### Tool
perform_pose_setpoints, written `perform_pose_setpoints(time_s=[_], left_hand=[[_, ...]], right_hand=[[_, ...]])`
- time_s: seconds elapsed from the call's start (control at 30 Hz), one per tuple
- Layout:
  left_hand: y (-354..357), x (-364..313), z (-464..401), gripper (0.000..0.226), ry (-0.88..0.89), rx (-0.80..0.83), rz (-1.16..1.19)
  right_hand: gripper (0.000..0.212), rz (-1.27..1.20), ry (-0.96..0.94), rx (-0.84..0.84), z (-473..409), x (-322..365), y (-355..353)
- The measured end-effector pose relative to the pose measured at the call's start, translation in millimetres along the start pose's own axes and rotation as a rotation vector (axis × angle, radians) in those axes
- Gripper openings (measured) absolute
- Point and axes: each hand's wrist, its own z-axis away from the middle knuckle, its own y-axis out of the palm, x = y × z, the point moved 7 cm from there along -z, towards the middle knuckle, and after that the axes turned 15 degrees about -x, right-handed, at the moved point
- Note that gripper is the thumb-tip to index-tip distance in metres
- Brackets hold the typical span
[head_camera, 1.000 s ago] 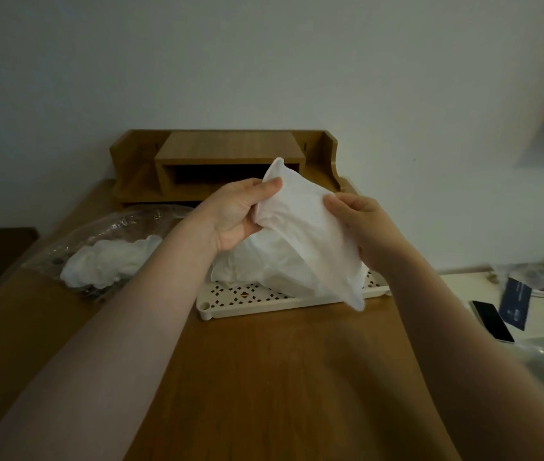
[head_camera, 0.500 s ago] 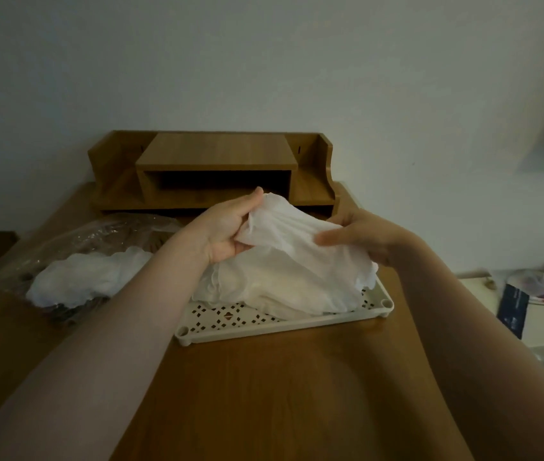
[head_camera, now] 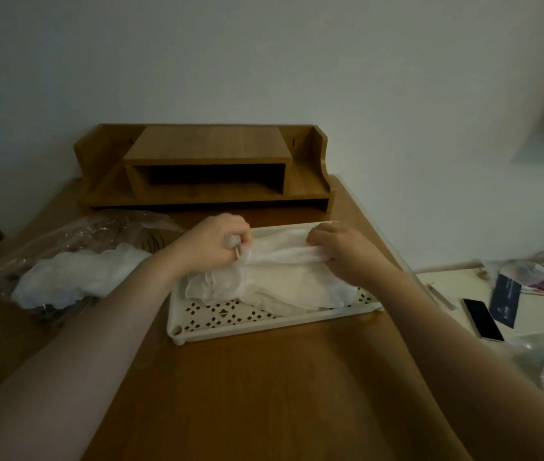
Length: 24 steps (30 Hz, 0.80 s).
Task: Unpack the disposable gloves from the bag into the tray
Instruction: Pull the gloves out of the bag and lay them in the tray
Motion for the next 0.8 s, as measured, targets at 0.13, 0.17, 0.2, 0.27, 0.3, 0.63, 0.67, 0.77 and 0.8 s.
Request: perform_pose_setpoints(time_s=[0.13,0.17,0.2,0.27,0.3,0.63,0.67,0.77,0.8], left_hand=[[12,9,18,0.045,0.134,0.050,-0.302],[12,12,20,0.043,0.144,0.028,-0.359],[12,17,23,0.042,0.133,0.013,-0.399],[15,23,28,0.040,0.063,0.054,-0.433],[15,23,31,0.038,0.009,0.100,-0.433],[47,-32,9,0.044,-0.050,-0.042,-0.320],[64,-19,12,0.053,-0.111,0.077,-0.361],[80,24,26,0.070,-0.245,0.218,-0.559],[76,31,29,0.075,-0.265,0.208,-0.595]], right_hand=[[0.042,-0.054,0.075,0.141,17,5,14],[0.044,-0.095,0.085,0.176,20,4,15],[0.043,-0.136,0.085,0.225,24,5,16],[0.028,-0.254,0.118,0.313,32,5,19],[0.025,-0.326,0.213,0.363,36,2,20],[0.071,0.018,0.031,0.213,7,52,41],[0.079,0.066,0.043,0.319,12,53,55],[0.092,0.087,0.122,0.379,21,32,65],[0.100,0.092,0.144,0.378,24,23,62]])
